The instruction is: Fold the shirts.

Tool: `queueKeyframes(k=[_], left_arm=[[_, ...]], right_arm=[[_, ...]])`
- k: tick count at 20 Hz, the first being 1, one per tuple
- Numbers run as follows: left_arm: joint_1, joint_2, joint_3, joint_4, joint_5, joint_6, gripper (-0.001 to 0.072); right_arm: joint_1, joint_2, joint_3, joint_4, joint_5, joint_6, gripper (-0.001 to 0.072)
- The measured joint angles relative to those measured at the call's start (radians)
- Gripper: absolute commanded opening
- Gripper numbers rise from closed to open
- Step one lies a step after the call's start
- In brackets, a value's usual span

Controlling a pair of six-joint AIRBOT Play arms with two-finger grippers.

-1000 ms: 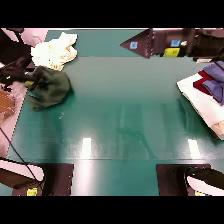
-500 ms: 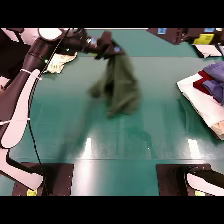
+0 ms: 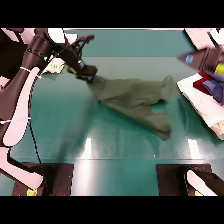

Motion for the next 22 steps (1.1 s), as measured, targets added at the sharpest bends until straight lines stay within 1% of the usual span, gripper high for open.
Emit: queueKeyframes(k=[1, 3, 5, 6, 7, 8, 9, 10, 11, 13, 16, 19, 21, 22], left_arm=[[0.002, 0.000, -0.018, 0.069, -0.029, -0.002, 0.0026], [0.002, 0.000, -0.053, 0.138, -0.068, -0.002, 0.0027], [0.001, 0.000, -0.085, 0.180, -0.089, -0.002, 0.0027], [0.002, 0.000, -0.095, 0.190, -0.095, -0.002, 0.0027], [0.002, 0.000, -0.102, 0.192, -0.100, -0.003, 0.0028], [0.002, 0.000, -0.108, 0.190, -0.101, -0.003, 0.0093], [0.003, 0.000, -0.111, 0.187, -0.101, -0.003, 0.0334], [0.003, 0.000, -0.114, 0.180, -0.100, -0.003, 0.0521], [0.003, 0.000, -0.116, 0.174, -0.098, -0.006, 0.0547], [0.003, 0.000, -0.119, 0.169, -0.089, -0.010, 0.0547], [0.003, 0.000, -0.120, 0.163, -0.087, -0.016, 0.0547], [0.003, 0.005, -0.119, 0.164, -0.087, -0.020, 0.0547], [0.003, 0.012, -0.117, 0.170, -0.090, -0.021, 0.0547], [0.003, 0.018, -0.116, 0.175, -0.090, -0.021, 0.0547]], right_arm=[[-0.019, 0.026, -0.080, -0.025, -0.010, 0.010, 0.0094], [-0.048, 0.061, -0.235, -0.064, -0.010, 0.025, 0.0263], [-0.073, 0.083, -0.385, -0.084, 0.007, 0.032, 0.0418], [-0.079, 0.089, -0.452, -0.092, 0.026, 0.032, 0.0530], [-0.083, 0.094, -0.518, -0.099, 0.047, 0.024, 0.0593], [-0.079, 0.098, -0.577, -0.102, 0.063, 0.016, 0.0600], [-0.066, 0.100, -0.625, -0.106, 0.083, 0.006, 0.0632], [-0.039, 0.102, -0.669, -0.107, 0.104, -0.005, 0.0632], [-0.002, 0.103, -0.702, -0.107, 0.114, -0.019, 0.0632], [0.105, 0.105, -0.743, -0.109, 0.117, -0.051, 0.0632], [0.306, 0.102, -0.745, -0.166, 0.023, -0.063, 0.0631], [0.497, 0.050, -0.692, -0.298, -0.129, -0.003, 0.0628], [0.585, -0.016, -0.632, -0.387, -0.181, 0.054, 0.0623], [0.615, -0.050, -0.594, -0.418, -0.182, 0.076, 0.0619]])
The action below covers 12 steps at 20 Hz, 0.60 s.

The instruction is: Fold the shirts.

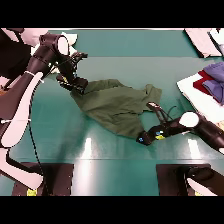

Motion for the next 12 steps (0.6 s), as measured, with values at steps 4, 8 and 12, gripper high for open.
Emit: queueKeyframes(k=[4, 8, 12], left_arm=[[0.000, 0.011, 0.003, 0.007, 0.003, -0.001, 0.0547], [0.000, 0.014, 0.004, 0.016, 0.018, -0.003, 0.0547], [0.000, 0.014, 0.004, 0.022, 0.028, -0.007, 0.0547]], right_arm=[[0.046, -0.030, 0.128, -0.082, 0.075, 0.058, 0.0585], [0.000, 0.068, 0.162, -0.207, 0.099, 0.130, 0.0587], [-0.071, 0.097, 0.067, -0.204, 0.089, 0.116, 0.0587]])
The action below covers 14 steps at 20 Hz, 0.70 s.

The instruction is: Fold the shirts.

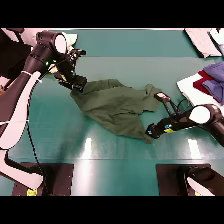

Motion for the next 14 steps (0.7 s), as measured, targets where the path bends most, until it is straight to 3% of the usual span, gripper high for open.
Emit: queueKeyframes(k=[5, 6, 7, 8, 10, 14], left_arm=[[0.000, 0.000, 0.018, 0.001, 0.008, -0.002, 0.0546], [0.000, 0.000, 0.037, 0.001, 0.009, -0.002, 0.0547], [0.000, 0.000, 0.062, 0.001, 0.010, -0.003, 0.0547], [0.000, 0.000, 0.092, -0.004, 0.020, -0.004, 0.0547], [-0.004, 0.000, 0.155, -0.097, 0.079, -0.001, 0.0547], [-0.060, -0.029, 0.191, -0.393, 0.289, 0.096, 0.0546]], right_arm=[[-0.005, -0.103, -0.083, 0.204, -0.130, -0.103, 0.0585], [0.003, -0.135, -0.083, 0.244, -0.149, -0.123, 0.0451], [0.014, -0.166, -0.077, 0.274, -0.161, -0.140, 0.0207], [0.024, -0.191, -0.068, 0.293, -0.168, -0.152, 0.0038], [0.045, -0.222, -0.054, 0.323, -0.175, -0.177, 0.0020], [0.059, -0.174, -0.073, 0.348, -0.183, -0.175, 0.0019]])
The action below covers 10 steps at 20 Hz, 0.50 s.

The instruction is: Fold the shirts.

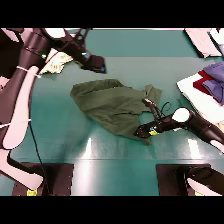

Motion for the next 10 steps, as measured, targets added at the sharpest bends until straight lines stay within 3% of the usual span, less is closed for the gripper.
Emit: queueKeyframes(k=[3, 10], left_arm=[[-0.019, -0.055, 0.005, -0.051, 0.074, 0.017, 0.0545], [0.112, -0.093, 0.002, 0.189, 0.002, -0.144, 0.0546]], right_arm=[[-0.034, 0.111, -0.047, 0.004, -0.004, 0.035, 0.0020], [-0.410, 0.475, -0.113, -0.033, 0.053, 0.102, 0.0020]])
